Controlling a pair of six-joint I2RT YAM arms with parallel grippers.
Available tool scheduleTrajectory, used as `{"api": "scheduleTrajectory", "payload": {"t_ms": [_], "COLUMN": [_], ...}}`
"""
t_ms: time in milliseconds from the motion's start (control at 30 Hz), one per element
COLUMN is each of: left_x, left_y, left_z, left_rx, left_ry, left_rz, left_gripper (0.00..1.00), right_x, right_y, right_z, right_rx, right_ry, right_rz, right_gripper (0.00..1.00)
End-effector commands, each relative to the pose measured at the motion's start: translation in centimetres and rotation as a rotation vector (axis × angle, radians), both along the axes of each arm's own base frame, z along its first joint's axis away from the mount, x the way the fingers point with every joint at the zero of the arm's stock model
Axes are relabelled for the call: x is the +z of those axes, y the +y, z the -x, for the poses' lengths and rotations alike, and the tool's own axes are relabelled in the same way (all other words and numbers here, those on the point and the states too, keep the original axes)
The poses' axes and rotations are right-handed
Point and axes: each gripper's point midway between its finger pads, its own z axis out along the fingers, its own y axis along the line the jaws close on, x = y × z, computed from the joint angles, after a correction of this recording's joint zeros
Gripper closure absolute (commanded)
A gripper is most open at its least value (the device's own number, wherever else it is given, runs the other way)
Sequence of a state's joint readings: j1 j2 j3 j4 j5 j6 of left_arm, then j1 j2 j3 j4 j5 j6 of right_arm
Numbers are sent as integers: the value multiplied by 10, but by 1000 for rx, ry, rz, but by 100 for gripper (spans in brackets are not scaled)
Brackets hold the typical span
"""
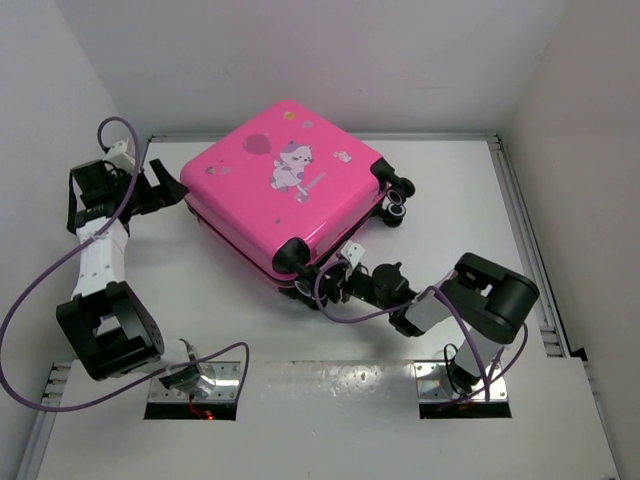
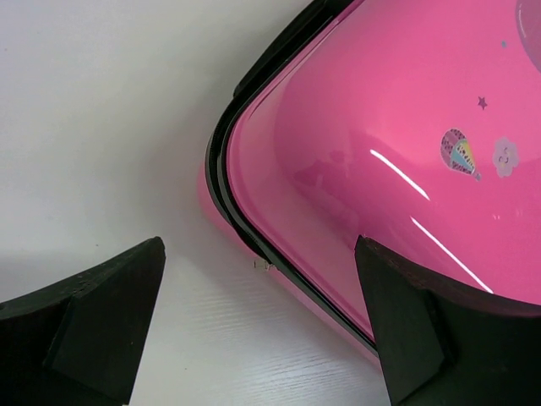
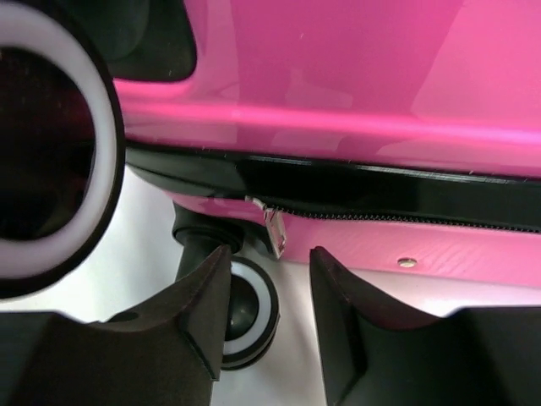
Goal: Pack the luggage
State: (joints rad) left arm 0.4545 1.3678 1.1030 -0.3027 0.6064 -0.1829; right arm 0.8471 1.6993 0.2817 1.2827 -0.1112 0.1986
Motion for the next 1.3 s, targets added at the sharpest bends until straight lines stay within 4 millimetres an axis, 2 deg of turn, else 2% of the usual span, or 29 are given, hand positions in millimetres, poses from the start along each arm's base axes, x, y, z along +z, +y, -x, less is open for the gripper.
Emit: {"api": "scheduleTrajectory", "payload": {"t_ms": [0, 267, 467, 700, 900, 1067, 1267], "left_x": [-3, -7, -13, -16, -16, -17, -21], "left_y": [6, 6, 10, 11, 11, 10, 9], "left_z": [0, 1, 3, 2, 2, 3, 5], "left_rx": [6, 6, 23, 23, 23, 23, 23], "left_ry": [-13, -3, 17, 25, 25, 33, 42], "left_rz": [-20, -15, -11, -7, -7, -2, 2], "left_gripper": [0, 0, 0, 0, 0, 0, 0], "right_x": [103, 119, 119, 128, 145, 149, 143], "right_y": [16, 19, 22, 22, 21, 20, 7], "right_z": [-14, -20, -25, -24, -29, -31, -41], "right_rx": [-8, -18, -21, -18, -31, -41, -82], "right_ry": [-267, -308, -323, -356, -370, -377, -379], "right_rz": [-290, -313, -305, -312, -354, -362, -335], "right_gripper": [59, 59, 62, 71, 87, 100, 100]}}
